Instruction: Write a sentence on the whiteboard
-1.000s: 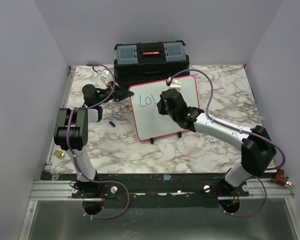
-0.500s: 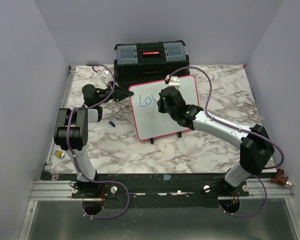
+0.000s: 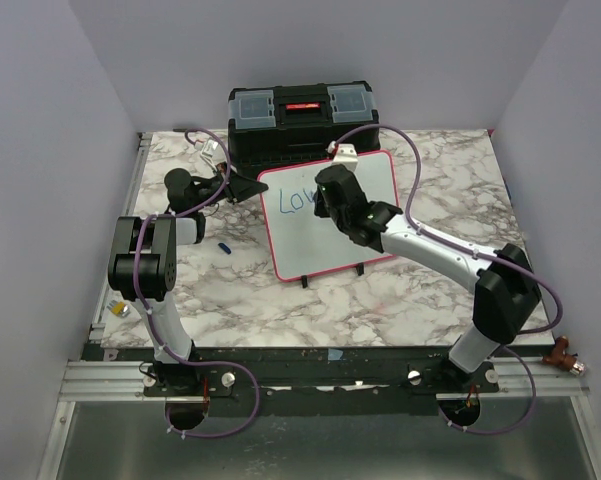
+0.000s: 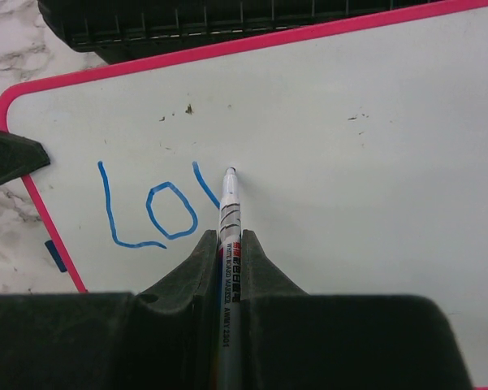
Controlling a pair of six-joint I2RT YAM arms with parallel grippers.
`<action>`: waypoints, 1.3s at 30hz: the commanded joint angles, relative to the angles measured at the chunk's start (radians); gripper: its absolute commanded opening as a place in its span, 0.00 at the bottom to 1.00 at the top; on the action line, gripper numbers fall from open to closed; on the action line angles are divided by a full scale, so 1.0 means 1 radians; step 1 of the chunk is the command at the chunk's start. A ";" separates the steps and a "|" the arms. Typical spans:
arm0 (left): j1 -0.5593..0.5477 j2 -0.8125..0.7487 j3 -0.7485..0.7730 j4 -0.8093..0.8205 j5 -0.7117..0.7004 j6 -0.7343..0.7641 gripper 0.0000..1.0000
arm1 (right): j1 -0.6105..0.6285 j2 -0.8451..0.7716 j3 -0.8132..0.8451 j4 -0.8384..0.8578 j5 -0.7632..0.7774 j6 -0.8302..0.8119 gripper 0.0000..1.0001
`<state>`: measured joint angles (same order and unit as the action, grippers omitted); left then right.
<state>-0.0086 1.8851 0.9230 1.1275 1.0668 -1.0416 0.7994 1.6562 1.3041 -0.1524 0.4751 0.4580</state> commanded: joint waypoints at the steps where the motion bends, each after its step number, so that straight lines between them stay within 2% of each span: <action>1: -0.001 -0.044 -0.004 0.108 0.040 0.048 0.00 | -0.002 0.042 0.052 -0.035 0.067 -0.022 0.01; 11: -0.001 -0.038 -0.003 0.112 0.038 0.043 0.00 | -0.001 0.020 0.118 -0.046 0.076 -0.049 0.01; 16: -0.001 -0.038 -0.001 0.111 0.040 0.043 0.00 | -0.002 -0.049 0.065 -0.004 0.014 -0.025 0.01; 25: -0.001 -0.043 -0.003 0.108 0.042 0.044 0.00 | -0.003 -0.152 -0.049 0.031 0.022 0.005 0.01; 39: -0.001 -0.050 -0.007 0.114 0.041 0.040 0.00 | -0.025 -0.129 -0.099 0.034 -0.001 0.036 0.01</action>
<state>-0.0086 1.8847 0.9230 1.1584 1.0729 -1.0412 0.7830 1.5047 1.2041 -0.1318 0.4866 0.4793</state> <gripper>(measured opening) 0.066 0.122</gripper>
